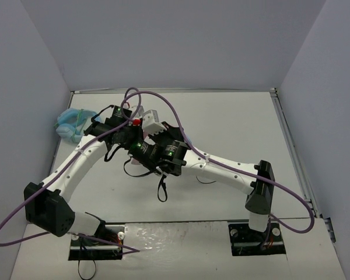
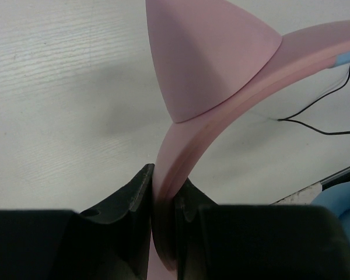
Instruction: Wrap the headphones
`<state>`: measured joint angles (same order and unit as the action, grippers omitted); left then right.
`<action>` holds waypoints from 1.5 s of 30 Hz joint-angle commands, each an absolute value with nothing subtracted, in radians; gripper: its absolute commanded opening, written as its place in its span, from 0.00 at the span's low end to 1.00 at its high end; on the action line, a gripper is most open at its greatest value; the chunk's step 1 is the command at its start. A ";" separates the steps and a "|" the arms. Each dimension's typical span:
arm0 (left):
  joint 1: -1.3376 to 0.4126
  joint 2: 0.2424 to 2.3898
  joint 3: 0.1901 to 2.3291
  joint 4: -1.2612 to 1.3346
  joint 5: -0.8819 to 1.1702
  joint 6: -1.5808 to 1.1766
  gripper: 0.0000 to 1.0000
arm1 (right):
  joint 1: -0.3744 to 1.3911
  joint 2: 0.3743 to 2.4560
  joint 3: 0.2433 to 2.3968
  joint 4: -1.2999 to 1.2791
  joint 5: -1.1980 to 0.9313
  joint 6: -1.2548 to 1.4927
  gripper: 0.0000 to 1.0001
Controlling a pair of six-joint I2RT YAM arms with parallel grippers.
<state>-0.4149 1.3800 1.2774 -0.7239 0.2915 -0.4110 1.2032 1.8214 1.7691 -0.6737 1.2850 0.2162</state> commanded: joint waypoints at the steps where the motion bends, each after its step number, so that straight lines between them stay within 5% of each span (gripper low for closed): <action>1: -0.437 1.285 1.300 -0.708 0.344 -0.386 0.00 | 1.158 1.696 1.723 -0.541 1.343 0.120 0.00; 45: -0.548 1.293 1.375 -0.769 0.371 -0.335 0.00 | 1.172 1.623 1.576 -0.306 1.175 -0.052 0.00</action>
<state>-0.5160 1.3138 1.2667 -0.8014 0.3535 -0.3295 1.1664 1.6246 1.5631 -0.3479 1.1336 -0.0194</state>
